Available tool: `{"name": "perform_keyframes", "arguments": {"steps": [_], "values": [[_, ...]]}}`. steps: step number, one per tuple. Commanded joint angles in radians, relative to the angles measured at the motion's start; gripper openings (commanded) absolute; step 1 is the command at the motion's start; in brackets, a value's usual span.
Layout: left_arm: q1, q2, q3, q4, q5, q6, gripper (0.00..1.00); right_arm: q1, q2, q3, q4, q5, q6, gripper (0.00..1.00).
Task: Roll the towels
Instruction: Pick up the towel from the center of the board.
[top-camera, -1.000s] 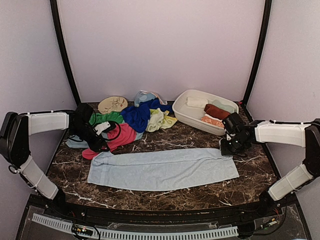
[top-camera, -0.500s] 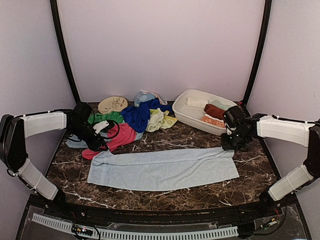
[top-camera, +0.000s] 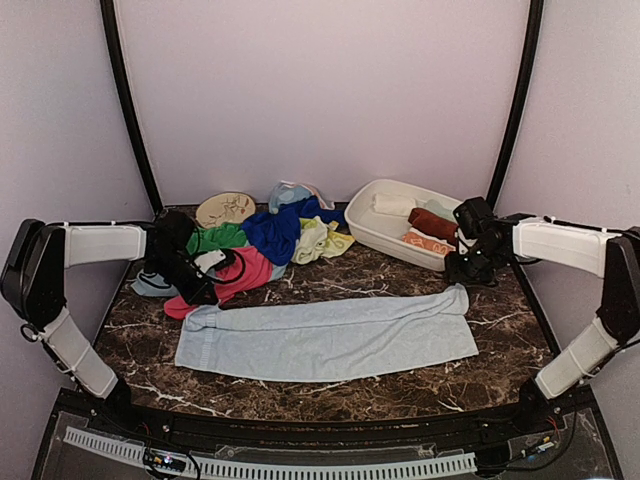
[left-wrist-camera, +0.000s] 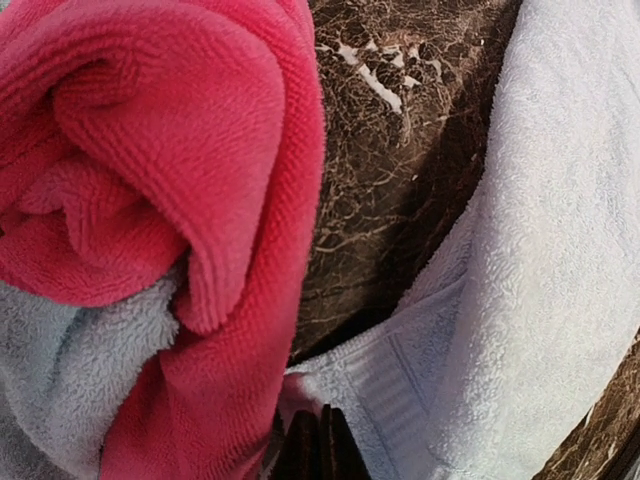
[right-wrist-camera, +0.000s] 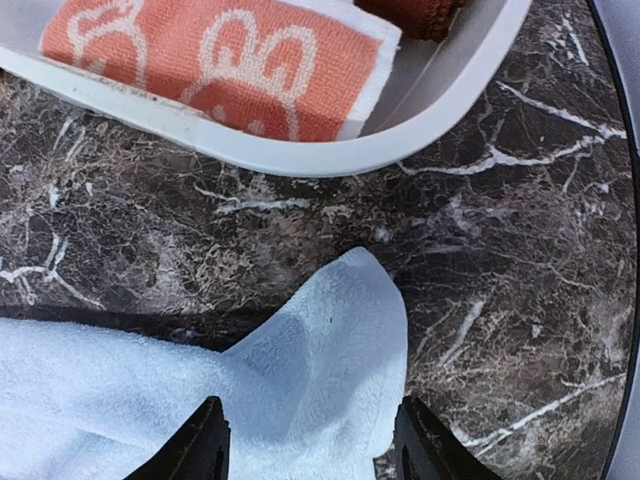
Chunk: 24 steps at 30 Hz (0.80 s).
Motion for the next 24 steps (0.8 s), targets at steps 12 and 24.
{"name": "perform_keyframes", "arguments": {"steps": [12, 24], "values": [[-0.002, -0.16, 0.077, -0.057, 0.008, -0.036, 0.0, -0.08, 0.226, 0.011, 0.236, -0.027, -0.053, 0.49], [0.031, -0.295, 0.037, 0.01, -0.047, -0.069, 0.0, -0.067, 0.144, -0.127, 0.329, -0.112, 0.026, 0.0]]}}
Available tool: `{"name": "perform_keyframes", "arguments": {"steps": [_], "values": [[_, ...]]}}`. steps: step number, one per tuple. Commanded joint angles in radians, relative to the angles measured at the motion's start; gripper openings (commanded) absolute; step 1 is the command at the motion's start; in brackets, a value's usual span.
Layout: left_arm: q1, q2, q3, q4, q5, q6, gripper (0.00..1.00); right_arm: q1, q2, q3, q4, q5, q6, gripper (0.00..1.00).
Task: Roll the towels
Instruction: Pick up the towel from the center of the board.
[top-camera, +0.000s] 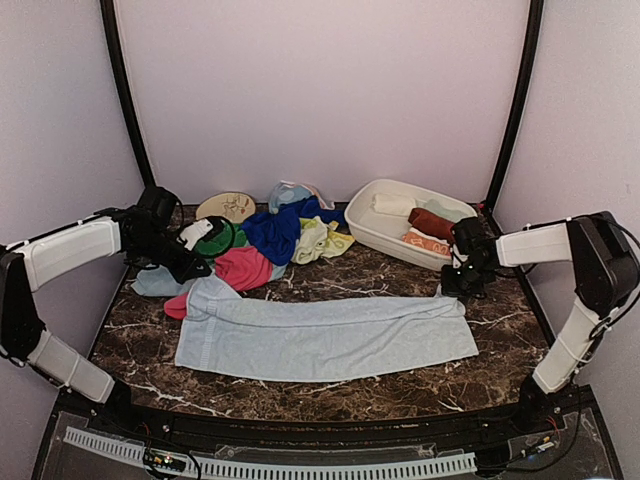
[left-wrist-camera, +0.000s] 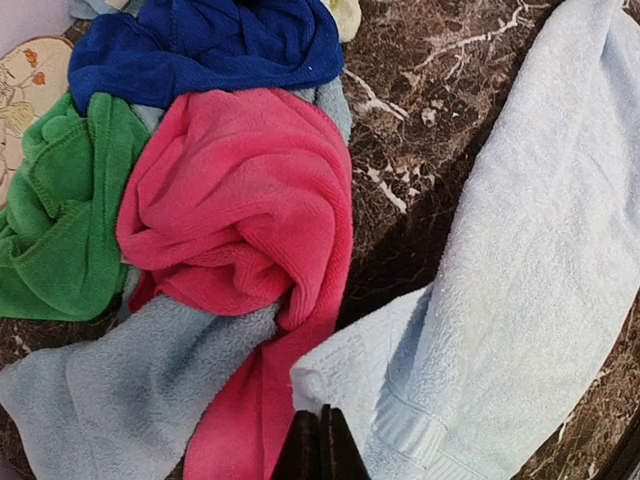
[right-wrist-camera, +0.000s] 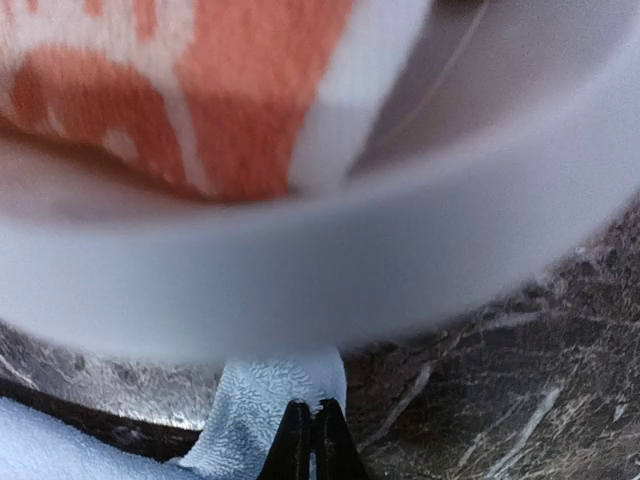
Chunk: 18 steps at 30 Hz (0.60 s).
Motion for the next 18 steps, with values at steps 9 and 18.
{"name": "perform_keyframes", "arguments": {"steps": [9, 18], "values": [[0.111, -0.169, -0.111, 0.159, -0.149, -0.01, 0.0, 0.193, -0.242, -0.169, -0.029, 0.069, 0.147, 0.0], [0.191, -0.138, -0.165, 0.241, -0.213, 0.011, 0.0, 0.211, -0.296, -0.154, -0.073, 0.021, 0.138, 0.51]]}}
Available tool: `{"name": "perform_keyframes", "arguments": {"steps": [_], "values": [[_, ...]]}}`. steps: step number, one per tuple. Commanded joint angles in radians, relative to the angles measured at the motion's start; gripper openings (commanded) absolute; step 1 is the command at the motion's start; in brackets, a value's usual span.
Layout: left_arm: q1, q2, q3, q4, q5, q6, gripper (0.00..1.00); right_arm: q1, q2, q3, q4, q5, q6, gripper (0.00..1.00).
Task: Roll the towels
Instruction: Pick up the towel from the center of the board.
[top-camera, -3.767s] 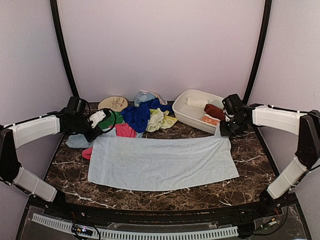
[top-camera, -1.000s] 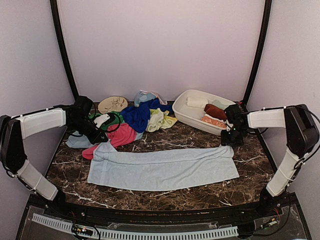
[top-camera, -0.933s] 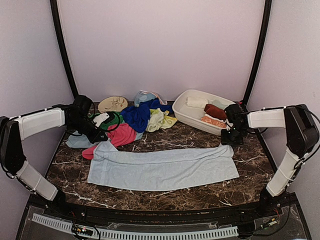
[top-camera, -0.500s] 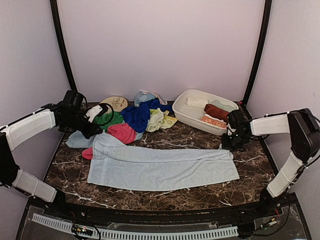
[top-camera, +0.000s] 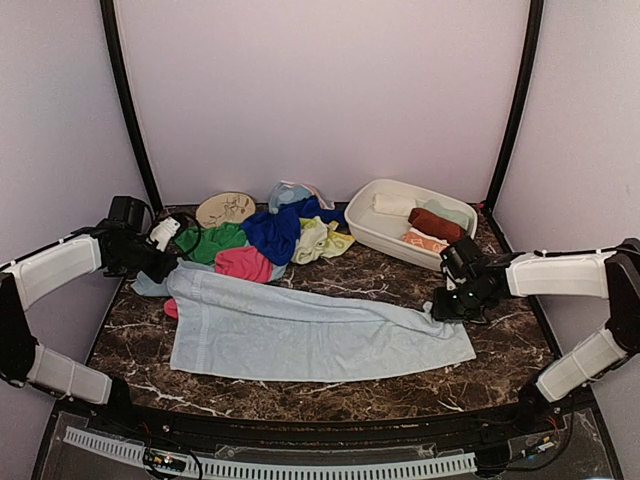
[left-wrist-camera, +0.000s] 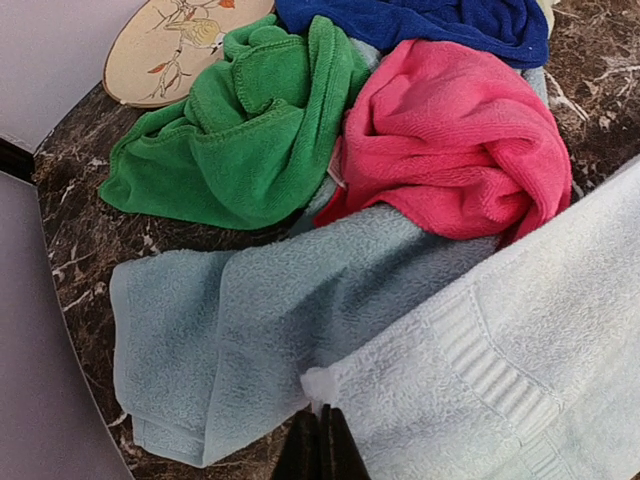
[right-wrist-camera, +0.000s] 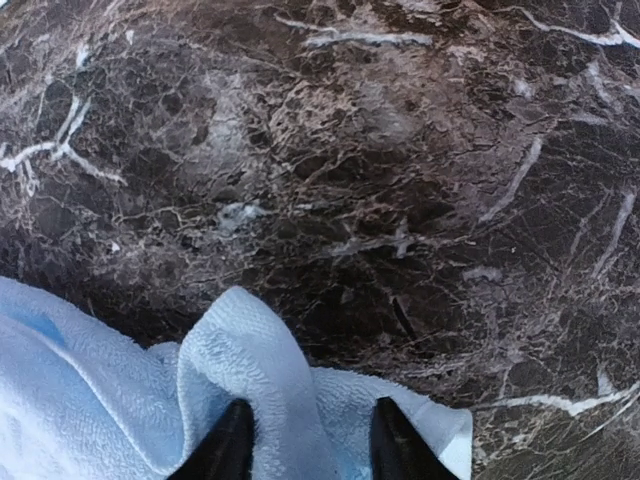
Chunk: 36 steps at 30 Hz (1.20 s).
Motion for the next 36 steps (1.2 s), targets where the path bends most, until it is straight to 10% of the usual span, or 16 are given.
{"name": "perform_keyframes", "arguments": {"steps": [1, 11, 21, 36], "values": [[0.017, 0.013, 0.007, 0.065, -0.046, 0.01, 0.0, -0.036, -0.018, 0.082, -0.015, -0.02, -0.023, 0.55], [0.02, 0.038, 0.037, 0.035, -0.006, -0.02, 0.0, -0.063, 0.16, 0.249, -0.029, -0.214, -0.141, 0.61], [0.019, 0.043, 0.042, 0.022, 0.018, -0.026, 0.0, -0.13, 0.113, 0.185, -0.073, -0.054, -0.117, 0.63], [0.018, 0.035, 0.039, 0.003, 0.038, -0.028, 0.0, -0.138, 0.201, 0.161, -0.04, -0.189, -0.125, 0.45]]}}
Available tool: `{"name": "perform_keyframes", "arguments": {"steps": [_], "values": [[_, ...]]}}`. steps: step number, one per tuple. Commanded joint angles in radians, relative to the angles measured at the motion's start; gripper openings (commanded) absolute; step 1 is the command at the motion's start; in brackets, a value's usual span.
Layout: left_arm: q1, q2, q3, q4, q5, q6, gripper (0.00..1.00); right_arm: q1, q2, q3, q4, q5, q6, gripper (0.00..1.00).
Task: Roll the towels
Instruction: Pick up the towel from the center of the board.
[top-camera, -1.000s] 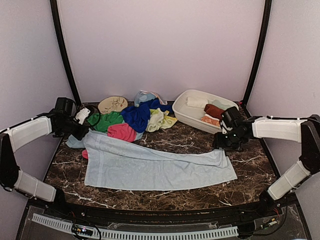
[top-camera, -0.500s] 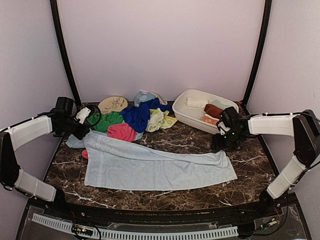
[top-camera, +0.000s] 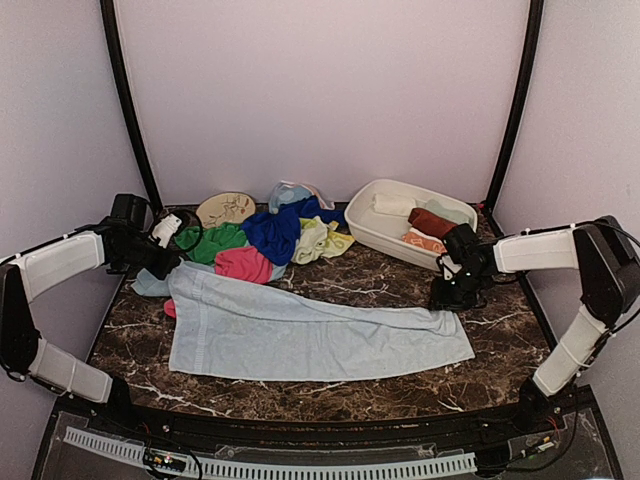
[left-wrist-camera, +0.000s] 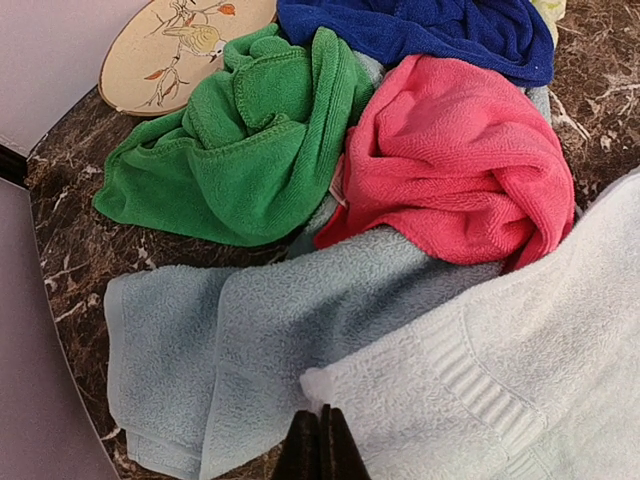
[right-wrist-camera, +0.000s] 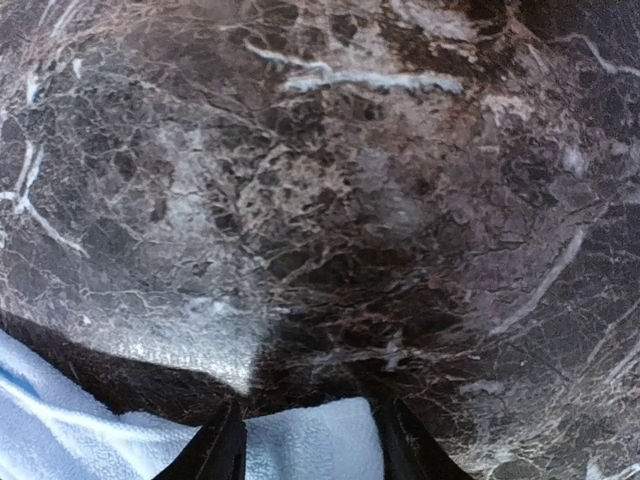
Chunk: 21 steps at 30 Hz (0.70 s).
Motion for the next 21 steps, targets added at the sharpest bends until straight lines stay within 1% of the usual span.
{"name": "perform_keyframes", "arguments": {"steps": [1, 3, 5, 7, 14, 21], "values": [[0.008, -0.015, 0.015, -0.025, 0.02, -0.007, 0.0, 0.002, -0.003, 0.001, 0.007, -0.034, -0.005, 0.42], [0.008, -0.015, 0.012, -0.022, 0.025, -0.01, 0.0, 0.001, -0.02, 0.01, -0.004, -0.037, -0.008, 0.31], [0.008, -0.011, 0.016, -0.025, 0.025, -0.01, 0.0, 0.0, -0.036, 0.023, -0.021, -0.036, -0.011, 0.15], [0.008, -0.009, 0.02, -0.027, 0.023, -0.01, 0.0, 0.0, -0.07, 0.03, -0.033, -0.034, -0.012, 0.0], [0.007, -0.01, 0.037, -0.034, 0.026, -0.021, 0.0, -0.007, -0.148, 0.027, -0.067, -0.009, -0.019, 0.0], [0.007, -0.03, 0.048, -0.047, 0.035, -0.035, 0.0, -0.04, -0.27, 0.036, -0.065, -0.007, -0.038, 0.0]]}}
